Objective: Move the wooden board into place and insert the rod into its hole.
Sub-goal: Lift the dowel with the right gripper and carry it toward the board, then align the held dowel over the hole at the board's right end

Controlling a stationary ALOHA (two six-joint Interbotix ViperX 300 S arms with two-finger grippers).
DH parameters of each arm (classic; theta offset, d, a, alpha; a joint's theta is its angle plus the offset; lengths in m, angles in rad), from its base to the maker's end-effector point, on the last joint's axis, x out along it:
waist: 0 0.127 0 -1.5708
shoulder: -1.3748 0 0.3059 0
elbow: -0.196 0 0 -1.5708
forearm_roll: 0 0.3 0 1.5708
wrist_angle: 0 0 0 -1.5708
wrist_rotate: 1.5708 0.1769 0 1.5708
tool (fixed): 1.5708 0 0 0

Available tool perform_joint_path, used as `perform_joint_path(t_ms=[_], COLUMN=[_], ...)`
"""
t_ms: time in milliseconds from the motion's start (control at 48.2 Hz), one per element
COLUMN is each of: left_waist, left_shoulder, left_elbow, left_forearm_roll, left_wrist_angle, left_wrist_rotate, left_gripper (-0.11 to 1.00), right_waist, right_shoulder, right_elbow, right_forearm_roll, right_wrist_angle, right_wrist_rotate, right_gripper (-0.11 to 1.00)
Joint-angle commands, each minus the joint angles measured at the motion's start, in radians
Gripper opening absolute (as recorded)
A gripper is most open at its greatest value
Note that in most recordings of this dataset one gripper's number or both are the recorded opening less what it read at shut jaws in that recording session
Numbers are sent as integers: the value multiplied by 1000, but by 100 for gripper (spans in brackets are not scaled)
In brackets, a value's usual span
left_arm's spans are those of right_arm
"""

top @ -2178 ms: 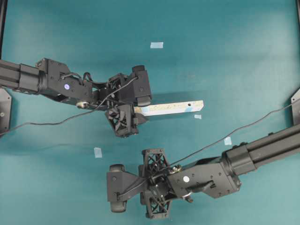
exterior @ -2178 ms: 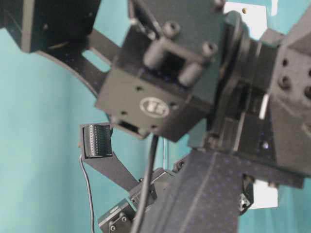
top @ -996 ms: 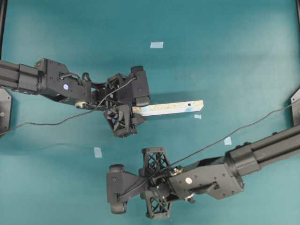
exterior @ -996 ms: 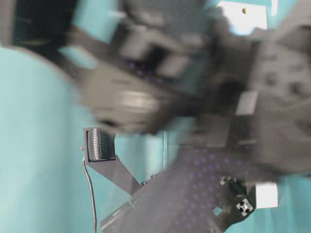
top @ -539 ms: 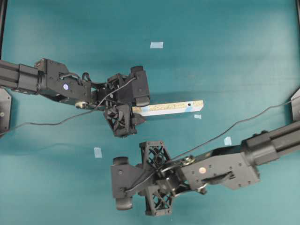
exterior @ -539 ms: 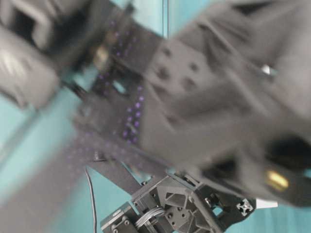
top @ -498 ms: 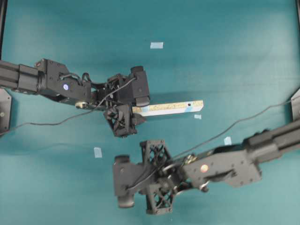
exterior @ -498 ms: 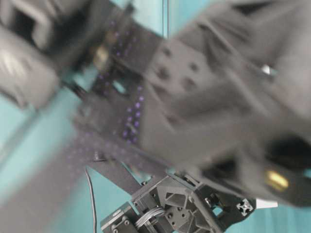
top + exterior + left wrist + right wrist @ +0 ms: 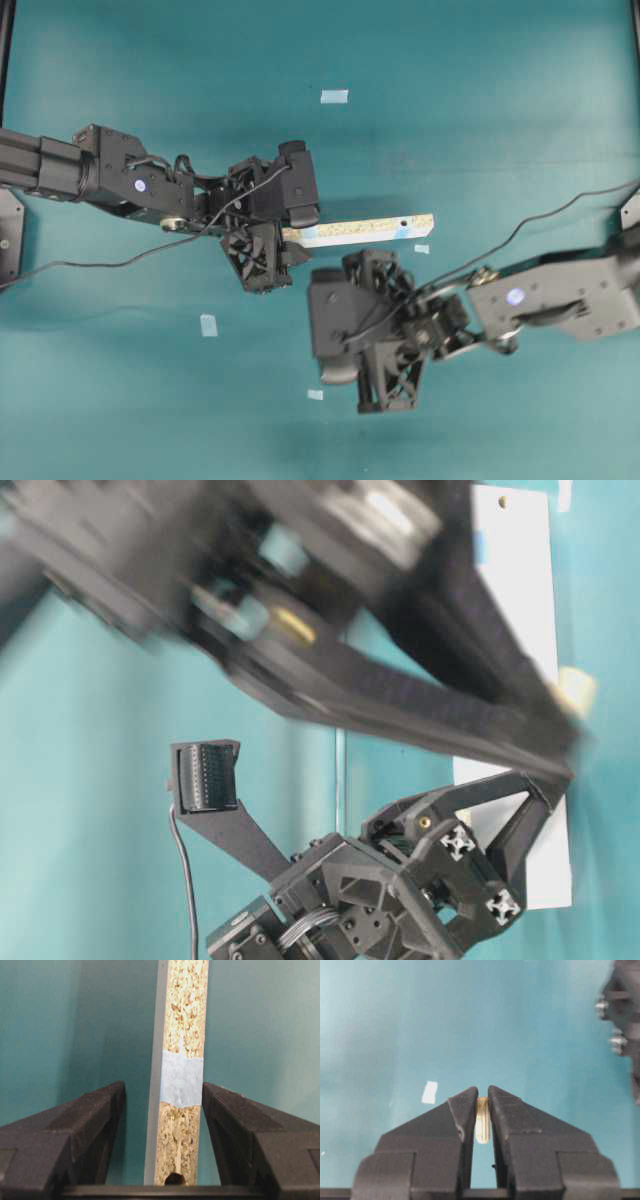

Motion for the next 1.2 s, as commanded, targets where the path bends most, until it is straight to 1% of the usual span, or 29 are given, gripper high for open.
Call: perform_joint_path(t_ms=[0, 187, 270, 477, 622, 705, 913, 1182], left_waist=[-2, -2, -2, -2, -2, -2, -2, -2], left_shoulder=[-40, -40, -40, -38, -38, -37, -37, -37], left_elbow=[-8, -8, -8, -8, -8, -6, -5, -5], left_forearm_roll=[0, 0, 0, 0, 0, -2, 0, 0], left_wrist_angle=[-6, -6, -6, -6, -8, -6, -6, -6], left_wrist_rotate=[-3, -5, -5, -5, -3, -3, -2, -2], left_gripper=[62, 62, 61, 61, 61, 61, 61, 61], right_waist=[-37, -81, -94, -124, -167, -196, -279, -353], right_shoulder=[-75, -141, -163, -215, -258, -285, -339, -344], right_elbow=[25, 110, 146, 232, 296, 339, 460, 558], right_forearm_roll=[-23, -69, -80, -83, -83, -84, -95, -95], right_wrist_angle=[-49, -137, -160, -221, -287, -344, -528, -752], right_wrist_rotate=[-2, 0, 0, -2, -3, -11, -61, -144], right_gripper=[10, 10, 10, 10, 10, 10, 10, 10])
